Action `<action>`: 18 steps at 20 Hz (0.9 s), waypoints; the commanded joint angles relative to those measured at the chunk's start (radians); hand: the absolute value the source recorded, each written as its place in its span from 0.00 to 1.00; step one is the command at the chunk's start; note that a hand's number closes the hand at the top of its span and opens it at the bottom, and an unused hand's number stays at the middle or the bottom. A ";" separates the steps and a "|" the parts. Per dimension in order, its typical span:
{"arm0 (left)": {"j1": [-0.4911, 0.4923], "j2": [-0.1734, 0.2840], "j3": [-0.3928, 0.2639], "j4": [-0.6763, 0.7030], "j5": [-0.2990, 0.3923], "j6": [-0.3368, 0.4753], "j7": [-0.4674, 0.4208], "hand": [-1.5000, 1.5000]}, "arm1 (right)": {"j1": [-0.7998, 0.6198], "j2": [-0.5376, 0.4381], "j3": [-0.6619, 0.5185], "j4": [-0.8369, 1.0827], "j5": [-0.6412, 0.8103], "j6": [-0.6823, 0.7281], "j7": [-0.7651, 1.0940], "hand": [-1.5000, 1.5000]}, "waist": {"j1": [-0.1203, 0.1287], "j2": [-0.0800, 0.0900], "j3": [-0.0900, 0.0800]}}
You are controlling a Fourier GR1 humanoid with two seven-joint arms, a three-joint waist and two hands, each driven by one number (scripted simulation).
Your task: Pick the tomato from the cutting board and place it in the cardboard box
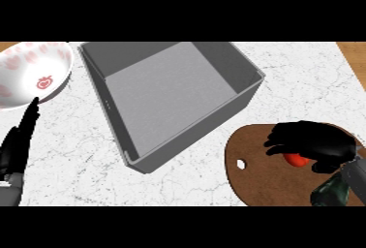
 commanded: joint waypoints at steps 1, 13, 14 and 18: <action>0.021 -0.012 0.016 -0.008 -0.002 -0.005 -0.012 0.50 | -0.011 0.073 -0.047 0.059 -0.006 -0.121 -0.047 1.00 | 0.005 0.003 0.005; 0.051 -0.009 0.035 -0.005 -0.009 0.000 0.005 0.50 | 0.137 0.292 -0.294 0.094 -0.042 0.009 0.683 1.00 | -0.062 -0.012 -0.001; 0.031 0.013 0.055 -0.013 -0.009 0.004 0.002 0.50 | 0.133 0.329 -0.298 0.073 -0.025 -0.001 0.761 1.00 | -0.052 -0.012 0.000; 0.041 0.005 0.041 -0.024 -0.004 -0.014 0.034 0.50 | 0.092 0.381 -0.311 -0.117 0.078 0.005 1.053 1.00 | -0.044 -0.018 -0.001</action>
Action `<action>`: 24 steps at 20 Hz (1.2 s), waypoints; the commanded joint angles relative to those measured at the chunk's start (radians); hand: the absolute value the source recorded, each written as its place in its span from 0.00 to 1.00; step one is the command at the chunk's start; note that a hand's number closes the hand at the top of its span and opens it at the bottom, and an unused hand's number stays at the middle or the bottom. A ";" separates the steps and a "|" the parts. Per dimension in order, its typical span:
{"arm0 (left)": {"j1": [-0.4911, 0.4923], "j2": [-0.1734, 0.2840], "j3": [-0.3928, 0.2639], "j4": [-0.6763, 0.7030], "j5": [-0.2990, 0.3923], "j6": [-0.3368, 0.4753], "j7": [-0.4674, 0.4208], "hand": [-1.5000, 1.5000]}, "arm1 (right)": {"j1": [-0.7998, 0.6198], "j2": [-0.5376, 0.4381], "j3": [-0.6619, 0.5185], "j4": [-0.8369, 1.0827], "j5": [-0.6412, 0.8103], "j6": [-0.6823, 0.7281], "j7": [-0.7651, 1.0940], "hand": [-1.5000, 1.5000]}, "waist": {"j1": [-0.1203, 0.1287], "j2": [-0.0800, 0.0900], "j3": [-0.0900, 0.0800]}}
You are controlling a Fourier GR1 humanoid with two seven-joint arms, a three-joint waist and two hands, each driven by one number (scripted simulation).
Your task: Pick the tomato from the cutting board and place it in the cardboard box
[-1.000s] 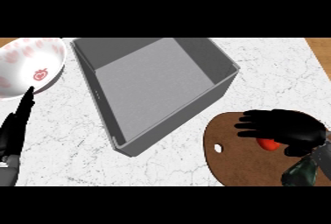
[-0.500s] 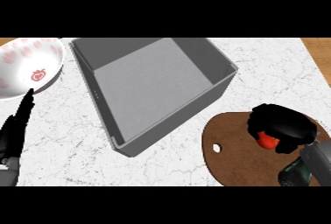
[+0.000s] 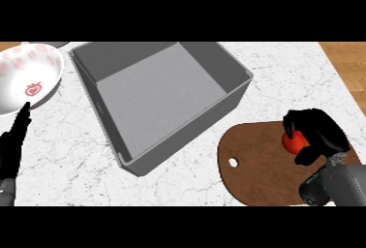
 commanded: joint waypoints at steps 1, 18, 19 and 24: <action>0.006 -0.012 -0.016 -0.007 -0.007 -0.007 0.001 0.50 | -0.003 0.127 -0.017 -0.113 0.074 -0.016 0.326 1.00 | 0.013 0.015 0.022; -0.048 -0.053 -0.018 0.005 -0.052 -0.022 -0.008 0.50 | -0.413 0.370 0.192 -0.446 0.070 0.201 0.726 1.00 | 0.057 0.030 0.025; -0.074 -0.031 0.007 0.037 -0.034 -0.048 0.000 0.50 | -0.404 0.370 0.228 -0.411 0.031 0.116 0.760 1.00 | 0.058 0.031 0.026; -0.111 -0.050 0.003 0.069 -0.056 -0.040 0.005 0.50 | -0.592 0.371 0.251 -0.213 -0.091 -0.058 0.878 1.00 | 0.066 0.034 0.025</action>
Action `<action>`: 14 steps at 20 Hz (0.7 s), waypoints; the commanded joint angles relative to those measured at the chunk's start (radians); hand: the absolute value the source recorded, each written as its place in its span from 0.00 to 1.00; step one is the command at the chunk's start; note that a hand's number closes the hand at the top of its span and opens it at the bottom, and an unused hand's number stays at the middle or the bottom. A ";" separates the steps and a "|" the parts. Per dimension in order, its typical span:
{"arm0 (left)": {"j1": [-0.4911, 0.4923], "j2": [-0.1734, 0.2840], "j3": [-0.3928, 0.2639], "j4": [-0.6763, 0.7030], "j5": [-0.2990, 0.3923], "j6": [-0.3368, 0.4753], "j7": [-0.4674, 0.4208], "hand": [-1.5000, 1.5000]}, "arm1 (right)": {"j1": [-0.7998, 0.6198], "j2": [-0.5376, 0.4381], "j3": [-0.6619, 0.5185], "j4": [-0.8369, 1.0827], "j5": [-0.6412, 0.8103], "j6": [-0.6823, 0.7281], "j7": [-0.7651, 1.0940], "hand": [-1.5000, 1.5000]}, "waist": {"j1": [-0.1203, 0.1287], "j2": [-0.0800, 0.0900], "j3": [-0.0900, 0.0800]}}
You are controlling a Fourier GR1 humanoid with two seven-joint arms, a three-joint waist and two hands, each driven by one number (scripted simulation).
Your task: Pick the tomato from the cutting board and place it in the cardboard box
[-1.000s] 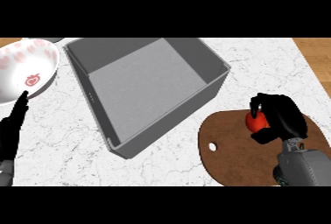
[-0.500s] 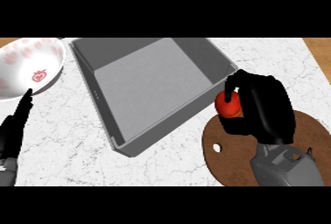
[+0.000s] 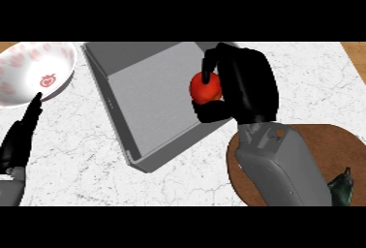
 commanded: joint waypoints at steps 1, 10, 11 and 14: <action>-0.007 -0.015 0.008 0.018 -0.017 0.011 -0.021 0.50 | -0.199 0.008 -0.052 0.198 -0.094 -0.075 0.065 1.00 | 0.005 0.002 0.000; -0.011 -0.043 -0.018 -0.002 -0.043 0.007 -0.014 0.50 | -0.463 0.008 -0.065 0.659 -0.326 -0.344 0.055 1.00 | 0.029 0.007 0.000; -0.014 -0.020 -0.013 -0.046 -0.033 -0.014 0.013 0.50 | -0.499 0.008 -0.069 0.735 -0.328 -0.368 0.015 1.00 | 0.045 0.009 0.000; -0.044 -0.024 0.003 0.027 -0.028 -0.023 -0.024 0.50 | -0.546 0.008 -0.048 0.896 -0.365 -0.466 -0.017 1.00 | 0.054 0.017 -0.001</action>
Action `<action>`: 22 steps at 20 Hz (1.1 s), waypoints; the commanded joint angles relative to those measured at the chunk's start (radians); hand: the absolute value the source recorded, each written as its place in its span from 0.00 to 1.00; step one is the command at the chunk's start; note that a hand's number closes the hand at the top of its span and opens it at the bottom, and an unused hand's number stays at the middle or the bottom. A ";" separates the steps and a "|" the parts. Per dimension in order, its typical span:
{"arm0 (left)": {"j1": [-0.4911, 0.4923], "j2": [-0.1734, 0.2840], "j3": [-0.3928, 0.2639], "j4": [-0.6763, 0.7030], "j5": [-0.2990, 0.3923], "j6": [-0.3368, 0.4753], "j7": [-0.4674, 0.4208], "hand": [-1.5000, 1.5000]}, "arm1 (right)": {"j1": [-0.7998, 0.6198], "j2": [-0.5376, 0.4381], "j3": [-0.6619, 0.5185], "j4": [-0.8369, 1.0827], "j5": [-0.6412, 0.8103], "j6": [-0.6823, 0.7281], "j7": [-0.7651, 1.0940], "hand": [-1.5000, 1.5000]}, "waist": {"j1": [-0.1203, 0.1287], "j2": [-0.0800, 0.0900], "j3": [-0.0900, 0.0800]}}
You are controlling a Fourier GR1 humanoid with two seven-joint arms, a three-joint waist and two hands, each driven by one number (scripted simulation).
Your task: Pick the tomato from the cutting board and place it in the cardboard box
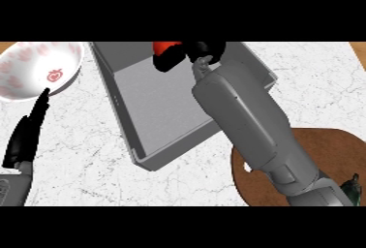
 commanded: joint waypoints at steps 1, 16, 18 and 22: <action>-0.013 -0.030 -0.003 0.036 -0.010 0.014 -0.032 0.50 | -0.100 0.000 -0.014 0.245 -0.063 -0.113 -0.082 1.00 | 0.011 0.007 -0.001; -0.070 -0.039 -0.026 0.027 -0.031 -0.010 -0.009 0.50 | -0.195 0.000 -0.065 0.606 -0.287 -0.243 -0.179 0.00 | 0.063 0.025 -0.001; -0.074 -0.025 -0.018 0.016 -0.018 -0.032 0.004 0.50 | -0.166 0.000 -0.060 0.610 -0.304 -0.304 -0.248 0.00 | 0.069 0.026 0.000; -0.088 -0.007 -0.004 0.018 -0.016 -0.041 -0.002 0.50 | -0.177 0.000 -0.065 0.605 -0.320 -0.426 -0.331 0.00 | 0.074 0.027 0.000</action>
